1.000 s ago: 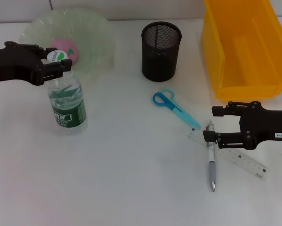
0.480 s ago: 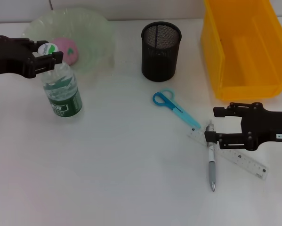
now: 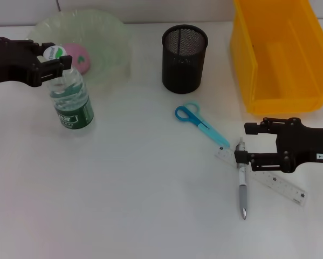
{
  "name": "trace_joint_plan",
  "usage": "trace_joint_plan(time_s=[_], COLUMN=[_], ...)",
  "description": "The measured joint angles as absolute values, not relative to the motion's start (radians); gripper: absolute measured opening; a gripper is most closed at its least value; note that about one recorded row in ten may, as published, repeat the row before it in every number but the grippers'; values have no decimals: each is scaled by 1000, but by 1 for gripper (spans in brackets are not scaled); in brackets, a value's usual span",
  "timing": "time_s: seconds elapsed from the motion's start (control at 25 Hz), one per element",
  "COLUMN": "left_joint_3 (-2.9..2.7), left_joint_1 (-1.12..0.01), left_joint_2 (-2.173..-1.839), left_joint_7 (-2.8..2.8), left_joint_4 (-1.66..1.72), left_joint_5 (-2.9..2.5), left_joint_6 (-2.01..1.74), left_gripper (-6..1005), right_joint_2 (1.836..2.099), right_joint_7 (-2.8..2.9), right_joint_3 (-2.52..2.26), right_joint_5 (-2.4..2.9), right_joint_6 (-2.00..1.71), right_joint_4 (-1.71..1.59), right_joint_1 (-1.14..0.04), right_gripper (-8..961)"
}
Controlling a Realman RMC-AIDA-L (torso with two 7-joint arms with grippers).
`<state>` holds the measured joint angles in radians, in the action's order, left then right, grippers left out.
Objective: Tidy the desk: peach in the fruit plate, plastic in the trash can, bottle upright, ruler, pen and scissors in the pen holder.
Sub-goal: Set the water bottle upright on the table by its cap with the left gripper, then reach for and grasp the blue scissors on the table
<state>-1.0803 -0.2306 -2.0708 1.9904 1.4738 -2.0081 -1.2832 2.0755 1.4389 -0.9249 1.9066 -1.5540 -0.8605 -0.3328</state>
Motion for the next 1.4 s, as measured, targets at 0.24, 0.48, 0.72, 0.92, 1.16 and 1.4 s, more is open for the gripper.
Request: trace_joint_plan(time_s=[0.24, 0.48, 0.72, 0.92, 1.16, 1.4], left_joint_3=[-1081, -1061, -1068, -1113, -1115, -1115], left_joint_1=[-237, -237, -143, -83, -133, -174], left_joint_2=[-2072, -2069, -2071, -2070, -2071, -2067], left_joint_7=[1988, 1974, 1771, 1469, 1139, 981], left_joint_4=[1453, 1491, 1516, 1304, 878, 674], left_joint_5=[-2000, -1977, -1683, -1407, -1372, -1386], left_joint_6=[-1262, -1260, -1315, -1529, -1665, -1661], left_gripper=[502, 654, 754, 804, 801, 798], right_joint_2=[2075, 2072, 2067, 2047, 2012, 2024], right_joint_7=[1442, 1478, 1595, 1825, 2211, 2458], right_joint_3=[-925, -925, -924, -923, -930, -937], right_joint_5=[1907, 1907, 1907, 1908, 2076, 2330], right_joint_6=[-1554, -1555, -1594, -1696, -1812, -1886], right_joint_4=[-860, -875, -979, -1163, -1481, -1596], right_joint_1=[-333, -334, -321, -330, -466, -616], right_gripper=[785, 785, 784, 783, 783, 782])
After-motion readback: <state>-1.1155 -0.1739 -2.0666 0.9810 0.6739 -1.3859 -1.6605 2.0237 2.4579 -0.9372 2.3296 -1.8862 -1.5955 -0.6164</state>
